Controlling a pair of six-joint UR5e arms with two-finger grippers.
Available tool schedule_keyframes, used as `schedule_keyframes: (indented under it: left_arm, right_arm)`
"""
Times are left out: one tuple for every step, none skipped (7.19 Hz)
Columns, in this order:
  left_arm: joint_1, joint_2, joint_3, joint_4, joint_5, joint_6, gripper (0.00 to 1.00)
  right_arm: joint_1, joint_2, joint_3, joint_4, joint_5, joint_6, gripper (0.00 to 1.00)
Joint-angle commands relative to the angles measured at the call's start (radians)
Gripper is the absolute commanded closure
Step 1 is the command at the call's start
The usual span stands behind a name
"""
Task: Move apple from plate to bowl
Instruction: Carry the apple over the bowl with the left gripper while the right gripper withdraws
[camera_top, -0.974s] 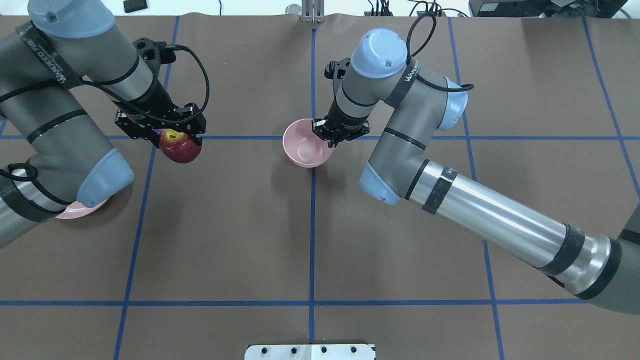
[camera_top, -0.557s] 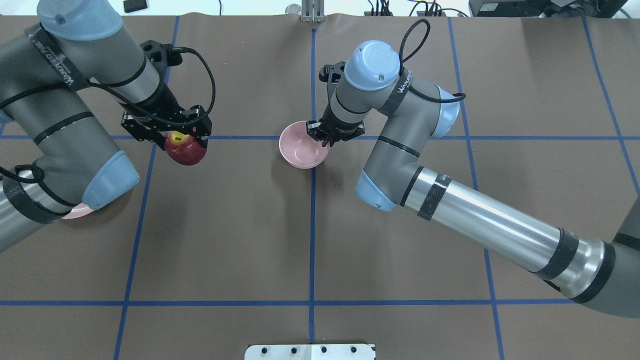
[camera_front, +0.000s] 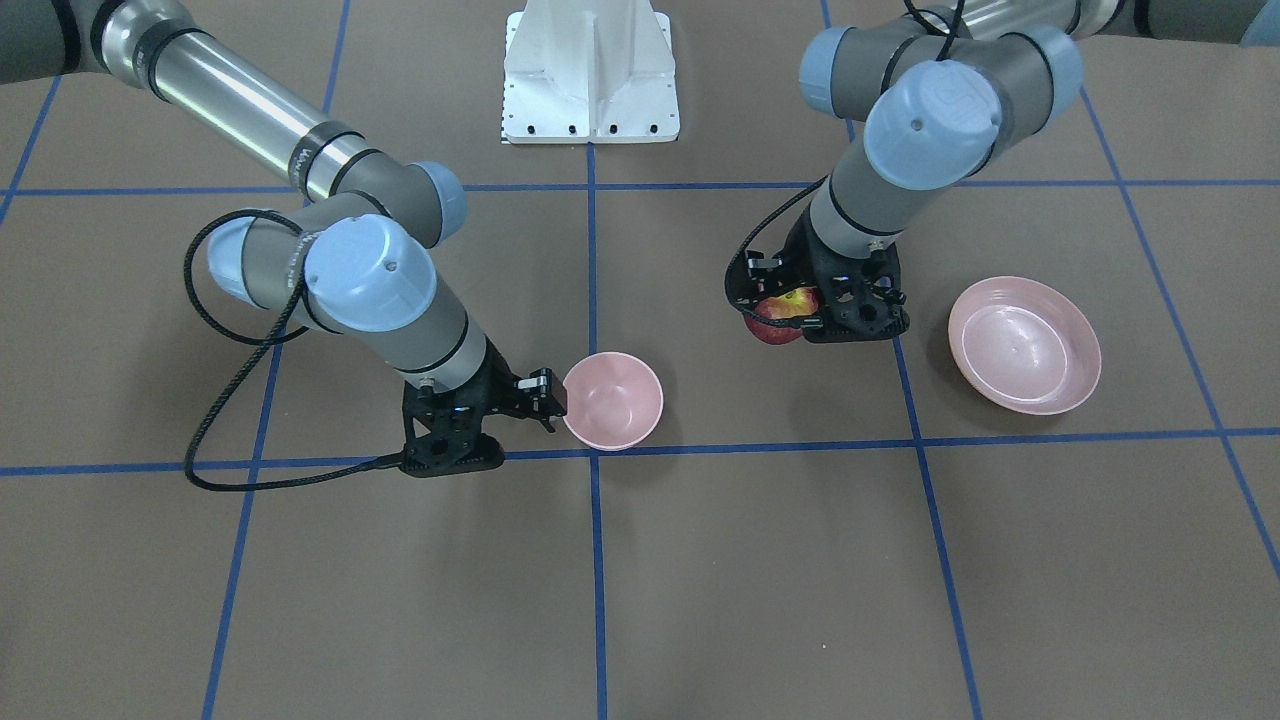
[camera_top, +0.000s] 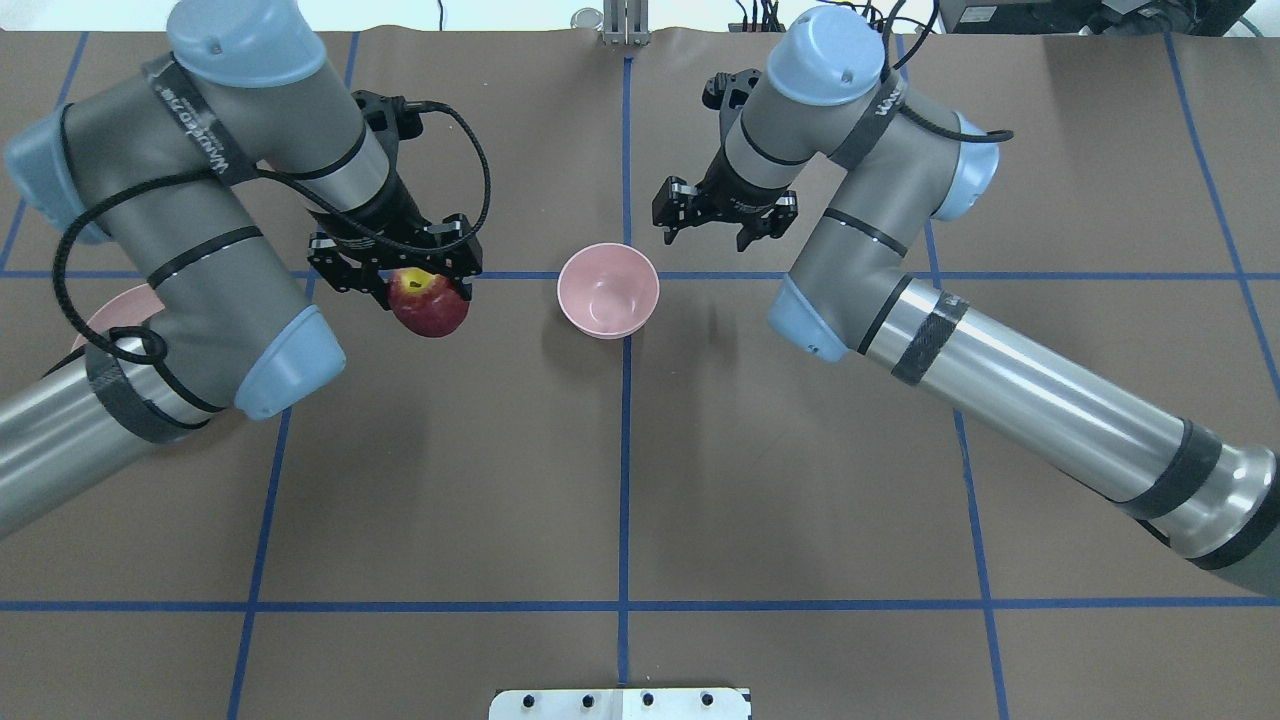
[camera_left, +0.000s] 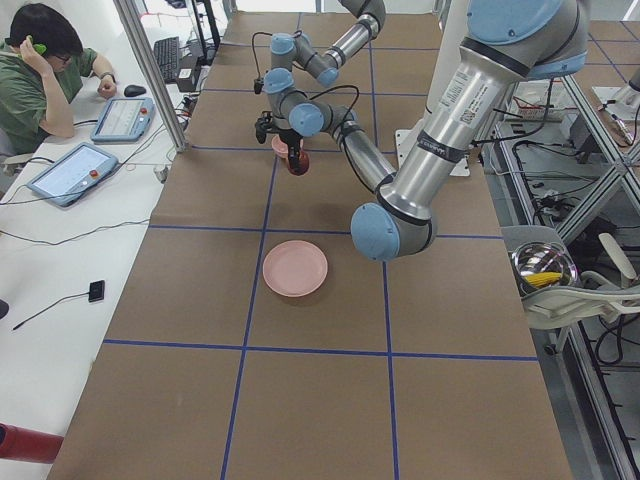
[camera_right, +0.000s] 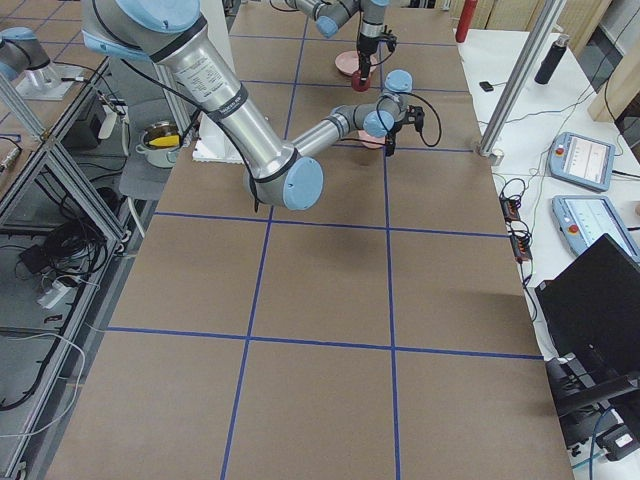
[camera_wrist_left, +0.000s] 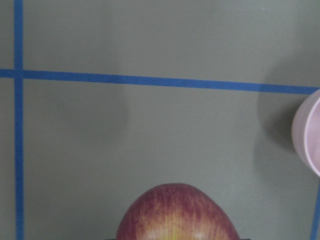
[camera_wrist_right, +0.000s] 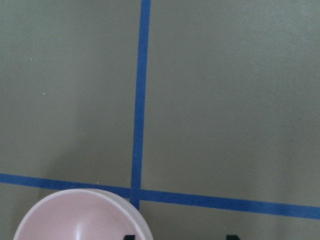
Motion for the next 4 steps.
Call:
schedule_keyframes:
  left_arm:
    - [0.038,-0.152,0.104,-0.004,0.0,-0.095,1.0]
    - [0.04,-0.208,0.185,-0.045,0.001,-0.099,1.0]
    - [0.046,-0.255,0.292,-0.144,0.006,-0.15,1.0]
    - [0.062,-0.33,0.409,-0.203,0.044,-0.175,1.0]
  right_arm:
    - [0.093,-0.087,0.101,-0.183,0.045,-0.163,0.0]
    - [0.13,-0.119,0.166,-0.335,0.043,-0.273,0.0]
    - [0.167,-0.16,0.222,-0.426,0.045,-0.373,0.0]
    - [0.202,-0.219,0.264,-0.442,0.045,-0.459,0.0]
